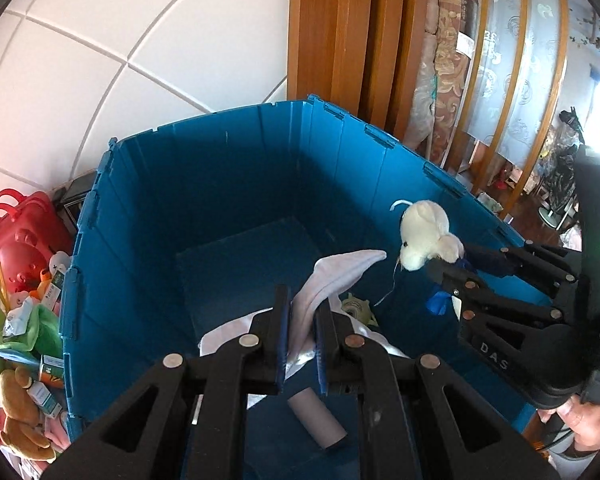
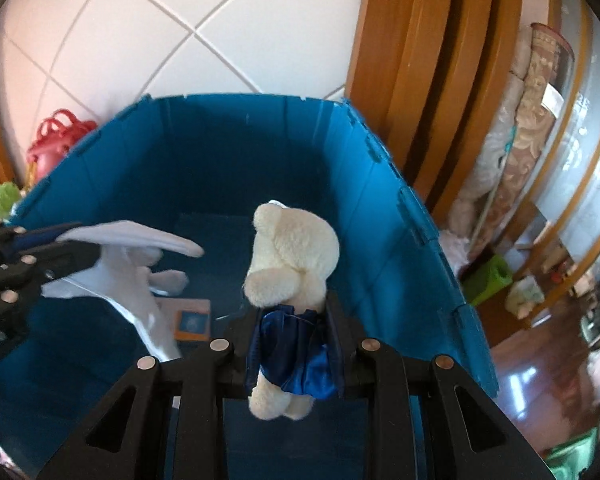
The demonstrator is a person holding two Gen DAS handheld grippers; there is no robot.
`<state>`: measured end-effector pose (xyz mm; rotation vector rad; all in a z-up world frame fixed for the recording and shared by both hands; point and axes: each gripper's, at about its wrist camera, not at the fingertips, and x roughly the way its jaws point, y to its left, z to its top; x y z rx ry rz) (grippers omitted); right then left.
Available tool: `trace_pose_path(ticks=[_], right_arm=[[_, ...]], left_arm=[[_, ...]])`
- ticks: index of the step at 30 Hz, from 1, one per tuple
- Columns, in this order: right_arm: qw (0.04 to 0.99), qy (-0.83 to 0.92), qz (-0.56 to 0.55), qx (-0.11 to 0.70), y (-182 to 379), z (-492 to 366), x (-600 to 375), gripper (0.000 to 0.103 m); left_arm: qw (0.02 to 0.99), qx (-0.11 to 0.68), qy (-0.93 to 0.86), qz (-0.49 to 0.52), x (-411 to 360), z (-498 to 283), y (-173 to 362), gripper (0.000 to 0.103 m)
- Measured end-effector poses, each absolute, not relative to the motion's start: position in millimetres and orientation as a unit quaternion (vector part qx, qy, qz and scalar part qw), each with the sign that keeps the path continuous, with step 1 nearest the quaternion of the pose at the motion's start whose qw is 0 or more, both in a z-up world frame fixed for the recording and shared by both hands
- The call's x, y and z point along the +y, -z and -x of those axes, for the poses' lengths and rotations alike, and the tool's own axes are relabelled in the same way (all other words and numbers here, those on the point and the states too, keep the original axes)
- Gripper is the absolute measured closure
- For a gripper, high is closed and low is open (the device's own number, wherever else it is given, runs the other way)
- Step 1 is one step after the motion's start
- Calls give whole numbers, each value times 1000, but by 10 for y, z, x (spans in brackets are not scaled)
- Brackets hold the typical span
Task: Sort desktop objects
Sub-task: 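Lower the cloth and teddy bear into the blue crate and open both tools, then move both open tools out of the crate back over the pile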
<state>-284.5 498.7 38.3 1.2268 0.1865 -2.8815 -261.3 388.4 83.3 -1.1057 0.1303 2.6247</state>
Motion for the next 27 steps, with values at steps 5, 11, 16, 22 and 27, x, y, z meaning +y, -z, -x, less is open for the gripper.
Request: trace_pose_path(ticks=[5,11,16,22,27], right_arm=[[11,916,-396,58,-363,2853,5017,75],[7,919,-391,50,-373,2836,5035,71],[3,921,-387,41,-407,2828,5045,26],[-7,924,-379,49,-432,2819,5003,10],[-5,925,-377,36,-445,2821,5038,1]], left_arm=[[145,43,-911,383,3903,2614,-834,92],[118,62,-912,388,3929,2607,-783,56],[102,71,-922,368,3929,2535,-842,32],[94,66,-924,364,3891,2515,-850,31],[85,57,-926,364,3839,2484,-849,31]])
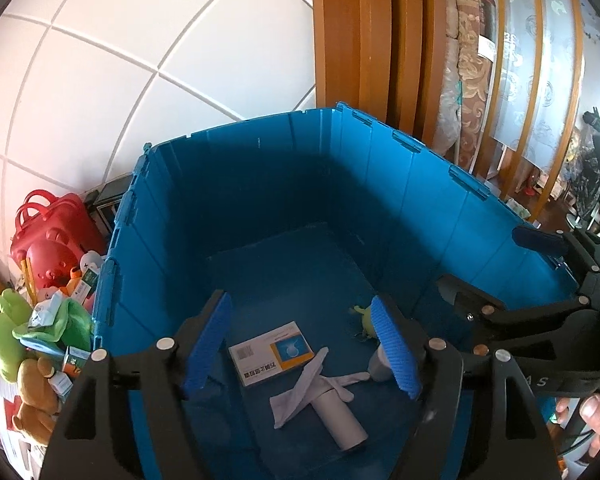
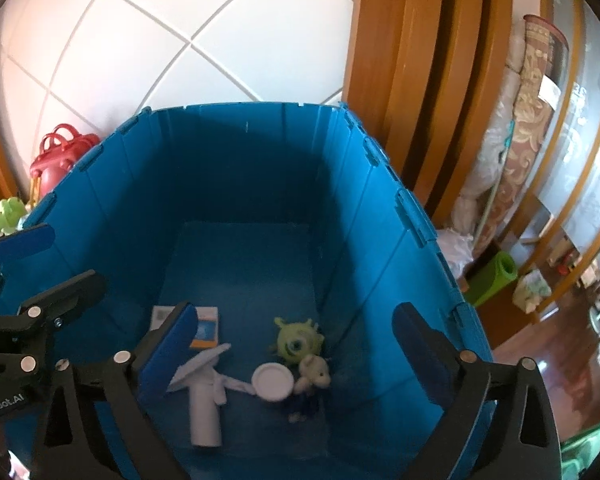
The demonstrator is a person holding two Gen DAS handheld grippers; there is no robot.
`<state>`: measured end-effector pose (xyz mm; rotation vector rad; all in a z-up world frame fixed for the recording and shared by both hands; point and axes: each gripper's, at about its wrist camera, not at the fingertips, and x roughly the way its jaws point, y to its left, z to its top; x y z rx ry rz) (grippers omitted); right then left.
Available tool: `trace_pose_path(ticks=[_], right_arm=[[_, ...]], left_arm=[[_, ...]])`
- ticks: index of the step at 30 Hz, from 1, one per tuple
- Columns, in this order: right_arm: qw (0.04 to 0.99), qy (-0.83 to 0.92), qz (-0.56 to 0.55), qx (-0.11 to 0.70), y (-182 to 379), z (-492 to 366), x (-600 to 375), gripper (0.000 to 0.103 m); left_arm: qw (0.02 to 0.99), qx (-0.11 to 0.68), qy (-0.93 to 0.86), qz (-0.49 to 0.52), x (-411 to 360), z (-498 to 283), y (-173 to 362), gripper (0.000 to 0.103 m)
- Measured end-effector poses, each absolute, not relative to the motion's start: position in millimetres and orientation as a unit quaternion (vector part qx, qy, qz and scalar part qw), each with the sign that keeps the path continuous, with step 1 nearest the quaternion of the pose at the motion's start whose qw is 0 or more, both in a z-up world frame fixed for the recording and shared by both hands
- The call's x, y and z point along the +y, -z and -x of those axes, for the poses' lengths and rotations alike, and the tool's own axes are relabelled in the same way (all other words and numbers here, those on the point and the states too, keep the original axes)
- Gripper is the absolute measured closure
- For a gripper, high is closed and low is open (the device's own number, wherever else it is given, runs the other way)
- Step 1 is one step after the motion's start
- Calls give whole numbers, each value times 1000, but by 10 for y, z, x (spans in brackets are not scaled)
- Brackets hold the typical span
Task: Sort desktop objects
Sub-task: 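Move both open tools out of the crate back over the pile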
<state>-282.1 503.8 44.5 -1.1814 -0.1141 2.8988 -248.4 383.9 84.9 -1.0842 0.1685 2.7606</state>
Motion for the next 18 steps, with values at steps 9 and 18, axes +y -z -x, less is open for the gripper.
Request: trace_pose_path(ticks=[9,18], right_arm=[[35,-938,342,-47,-491,2729,5000,0],[51,-949,306,-45,-539,2644,5003,0]], left_arm=[[70,37,-934,348,3734,2338,-887,31],[43,8,-951,306,3570,2071,-1016,31]])
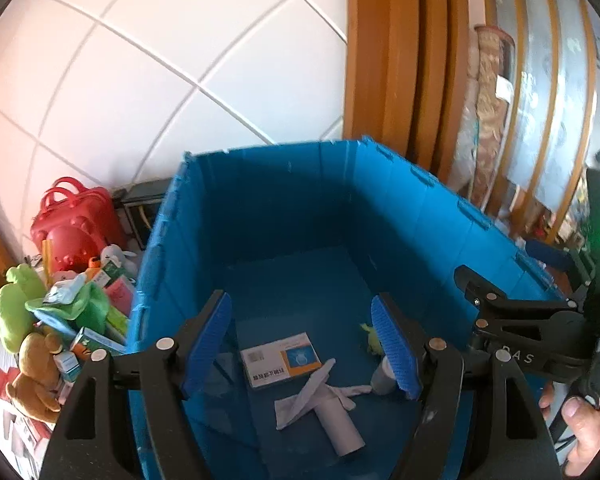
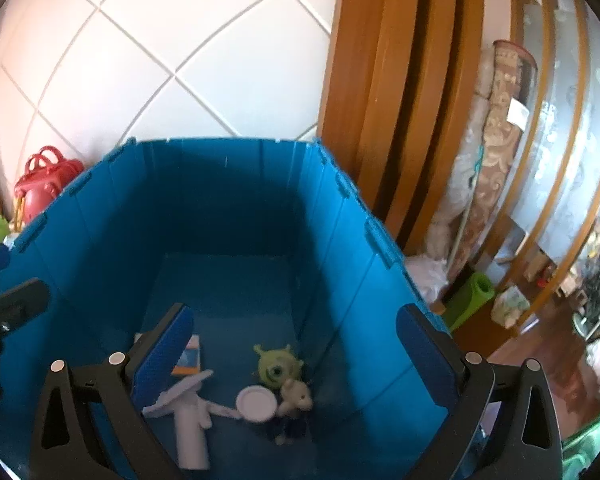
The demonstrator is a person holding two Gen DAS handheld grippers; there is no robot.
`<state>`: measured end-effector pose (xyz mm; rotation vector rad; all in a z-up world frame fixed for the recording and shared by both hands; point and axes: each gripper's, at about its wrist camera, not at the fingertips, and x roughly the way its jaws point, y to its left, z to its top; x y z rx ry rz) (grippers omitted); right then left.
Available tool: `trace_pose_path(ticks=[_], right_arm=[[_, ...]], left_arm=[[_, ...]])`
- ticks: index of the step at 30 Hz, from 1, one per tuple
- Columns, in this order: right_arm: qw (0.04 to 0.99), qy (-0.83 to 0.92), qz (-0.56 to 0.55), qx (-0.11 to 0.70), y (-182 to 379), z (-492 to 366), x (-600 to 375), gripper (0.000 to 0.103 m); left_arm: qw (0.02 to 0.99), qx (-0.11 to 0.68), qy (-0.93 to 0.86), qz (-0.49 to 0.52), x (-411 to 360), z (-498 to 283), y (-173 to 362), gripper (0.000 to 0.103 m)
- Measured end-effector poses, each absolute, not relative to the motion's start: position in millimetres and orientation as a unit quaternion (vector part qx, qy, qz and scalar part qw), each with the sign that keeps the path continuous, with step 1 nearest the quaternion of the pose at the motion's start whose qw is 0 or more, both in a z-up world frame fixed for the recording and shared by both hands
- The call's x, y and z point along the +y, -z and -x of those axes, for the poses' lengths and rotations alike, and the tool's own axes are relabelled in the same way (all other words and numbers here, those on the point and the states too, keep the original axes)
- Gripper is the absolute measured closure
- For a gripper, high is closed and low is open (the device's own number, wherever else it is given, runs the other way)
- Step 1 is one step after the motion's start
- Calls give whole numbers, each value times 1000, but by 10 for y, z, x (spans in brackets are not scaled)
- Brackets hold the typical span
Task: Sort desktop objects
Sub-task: 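Move both open tools out of the crate back over the pile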
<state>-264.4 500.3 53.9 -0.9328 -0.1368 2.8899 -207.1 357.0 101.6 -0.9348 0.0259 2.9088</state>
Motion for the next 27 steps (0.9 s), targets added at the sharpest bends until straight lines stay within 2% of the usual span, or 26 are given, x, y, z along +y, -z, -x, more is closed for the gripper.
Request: trace_pose_path(ticks=[3,5,7,11,17,27], right_arm=[[41,-957,285,-36,-567,2570,5008,0],[25,-960,279,-20,-581,2519,4998,0],[-2,-964,266,1,-613,2423,4937,0],[-28,-973,229,2,-765,2206,4669,0],[-73,-977,200,7,-932,1981,4086,0],[-142,-968,205,6,-955,1872,2873,0]], left_arm=[[30,-2,-960,279,3474,1910,-1120,28],[16,-9,-965,261,3389,1802,-1184,17],[-7,-15,-971,237,3275,1668,-1233,12],[-42,-25,-977,207,2984,1430,-1260,11],[-62,-34,-973,219,2411,1166,-1190,11],[-180,-68,-943,272,785,680,-784,11]])
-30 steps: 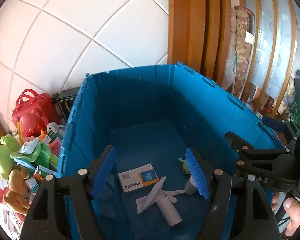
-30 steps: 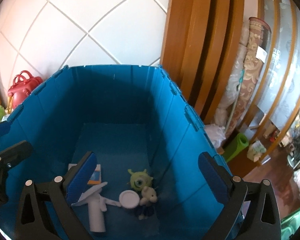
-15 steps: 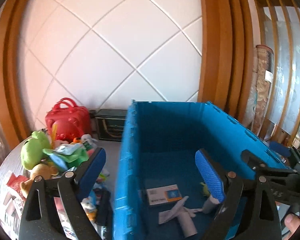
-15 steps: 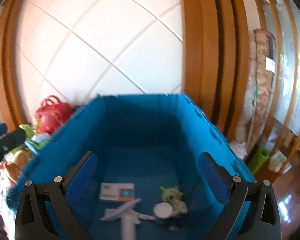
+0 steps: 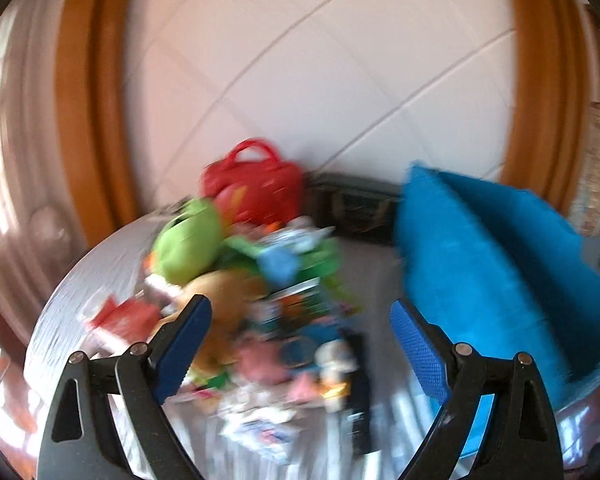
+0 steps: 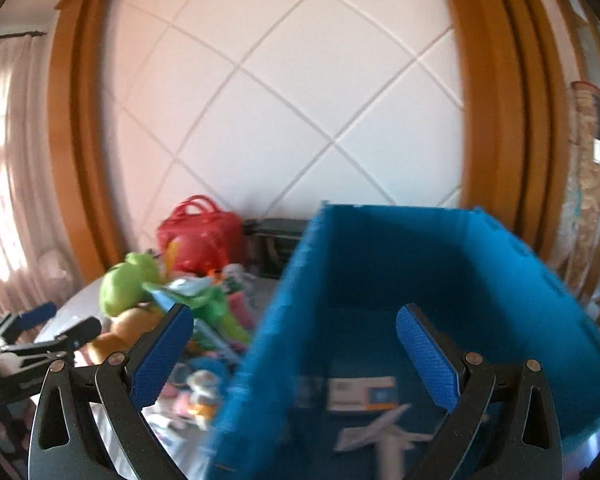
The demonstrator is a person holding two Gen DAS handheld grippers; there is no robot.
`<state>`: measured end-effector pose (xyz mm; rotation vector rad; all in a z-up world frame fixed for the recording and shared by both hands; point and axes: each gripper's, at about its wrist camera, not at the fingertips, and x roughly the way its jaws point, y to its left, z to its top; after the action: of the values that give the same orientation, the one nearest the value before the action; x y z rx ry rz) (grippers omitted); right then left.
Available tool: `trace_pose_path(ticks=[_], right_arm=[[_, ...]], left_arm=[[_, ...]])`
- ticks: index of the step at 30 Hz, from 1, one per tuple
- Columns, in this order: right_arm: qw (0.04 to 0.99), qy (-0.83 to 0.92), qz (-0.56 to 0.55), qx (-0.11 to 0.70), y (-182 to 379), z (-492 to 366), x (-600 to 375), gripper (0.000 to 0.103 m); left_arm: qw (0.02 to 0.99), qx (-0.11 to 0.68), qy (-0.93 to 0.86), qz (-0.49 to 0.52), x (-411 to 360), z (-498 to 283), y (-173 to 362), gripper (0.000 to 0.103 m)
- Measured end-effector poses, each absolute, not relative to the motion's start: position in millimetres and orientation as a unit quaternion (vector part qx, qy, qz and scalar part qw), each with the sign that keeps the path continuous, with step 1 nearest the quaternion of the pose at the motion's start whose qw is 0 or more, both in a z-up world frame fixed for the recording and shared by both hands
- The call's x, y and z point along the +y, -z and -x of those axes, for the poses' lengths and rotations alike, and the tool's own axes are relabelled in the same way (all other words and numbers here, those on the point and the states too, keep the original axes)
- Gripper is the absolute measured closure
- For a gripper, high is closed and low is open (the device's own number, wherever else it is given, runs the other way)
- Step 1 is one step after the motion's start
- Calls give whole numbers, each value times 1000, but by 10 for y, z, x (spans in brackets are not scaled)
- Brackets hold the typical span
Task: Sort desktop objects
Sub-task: 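Move both open tools out of the crate back over the pile, then grasp a white paper roll with the left tool while the right tool grasps the orange-bib teddy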
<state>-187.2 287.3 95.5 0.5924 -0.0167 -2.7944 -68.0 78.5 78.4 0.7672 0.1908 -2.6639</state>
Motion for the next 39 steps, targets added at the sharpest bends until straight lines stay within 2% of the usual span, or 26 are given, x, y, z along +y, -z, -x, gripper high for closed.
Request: trace_pose_path(ticks=[8,16,20,24,26,29,39], right_arm=[[180,956,-230,20,-789,1933,1839,0],[175,929,-322,45,-115,2187,1098,0],[144,918,-368,43,313,2368,988,0],[116,903,-412,40,670,2545,1000,0],[102,897,-429,45,834,2614,1011,0],[84,886,-453,47,1048,2705,1043,0],[72,867,-492,33,1387,2920,1088,0]], left_arm=[[241,75,911,-325,-576,215,-231,11],[273,71,872,-399,-1810,-111,456,11],[253,106,853,-444,-2386,-157,928,11],[240,118,837,-478,-2616,-107,1297,12],[235,115,827,-497,-2680,-57,1469,24],[233,106,815,-519,-2733,8,1640,35],[239,107,793,-550,-2815,116,1937,36]])
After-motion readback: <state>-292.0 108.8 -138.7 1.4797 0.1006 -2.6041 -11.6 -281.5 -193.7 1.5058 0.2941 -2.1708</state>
